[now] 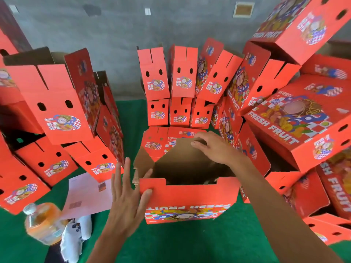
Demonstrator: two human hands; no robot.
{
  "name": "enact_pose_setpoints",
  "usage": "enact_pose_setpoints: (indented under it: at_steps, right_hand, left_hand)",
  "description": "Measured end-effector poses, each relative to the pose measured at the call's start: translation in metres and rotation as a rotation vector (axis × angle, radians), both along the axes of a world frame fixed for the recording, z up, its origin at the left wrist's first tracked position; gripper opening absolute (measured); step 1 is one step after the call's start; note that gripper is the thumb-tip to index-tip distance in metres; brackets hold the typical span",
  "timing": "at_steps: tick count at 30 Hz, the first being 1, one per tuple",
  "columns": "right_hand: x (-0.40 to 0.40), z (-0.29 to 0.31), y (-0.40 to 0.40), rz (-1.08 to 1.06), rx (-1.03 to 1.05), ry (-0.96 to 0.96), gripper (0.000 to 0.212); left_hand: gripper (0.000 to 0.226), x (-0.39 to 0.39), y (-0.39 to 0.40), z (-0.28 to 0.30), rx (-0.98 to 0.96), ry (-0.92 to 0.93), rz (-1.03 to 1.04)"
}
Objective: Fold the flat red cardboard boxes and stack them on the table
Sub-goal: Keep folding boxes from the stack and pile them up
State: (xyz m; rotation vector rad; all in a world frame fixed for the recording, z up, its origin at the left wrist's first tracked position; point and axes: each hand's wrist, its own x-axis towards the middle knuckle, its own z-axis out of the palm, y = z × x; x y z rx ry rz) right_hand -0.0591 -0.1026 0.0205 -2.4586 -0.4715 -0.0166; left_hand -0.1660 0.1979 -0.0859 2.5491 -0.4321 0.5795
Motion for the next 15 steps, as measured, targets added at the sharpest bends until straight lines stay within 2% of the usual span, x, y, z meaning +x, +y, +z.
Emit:
enact_pose_setpoints:
  at_steps: [2, 3, 5, 8, 12, 13, 15]
  right_hand:
    - [-0.001, 0.001, 0.01, 0.035, 0.026, 0.001, 0.021]
    - [0.0, 0.002, 0.015, 0.045, 0.042, -0.003, 0.02]
    - [0.001, 0.004, 0.022, 0.063, 0.055, -0.01, 0.022]
    - [0.002, 0.001, 0.022, 0.082, 0.018, 0.0, 0.024]
    - [0.0, -0.005, 0.018, 0.055, -0.004, 0.054, 0.01]
    - [0.001, -0.006, 0.016, 0.034, -0.053, 0.036, 0.011]
    - [0.0, -0.006, 0.01, -0.043, -0.334, -0.082, 0.038]
  left_hand:
    - [0.058, 0.002, -0.018, 0.008, 0.085, -0.08, 0.019]
    - [0.057, 0.003, -0.029, 0.01, 0.061, -0.102, 0.029]
    - [0.059, 0.002, -0.049, 0.013, -0.116, -0.063, 0.079]
    - [0.076, 0.0, -0.064, 0.012, -0.421, 0.121, 0.209]
    - [0.063, 0.003, -0.06, 0.003, -0.392, 0.155, 0.344]
    - [0.062, 0.004, -0.058, 0.001, -0.371, 0.159, 0.359]
    - [0.062, 0.008, -0.054, -0.002, -0.351, 0.163, 0.383]
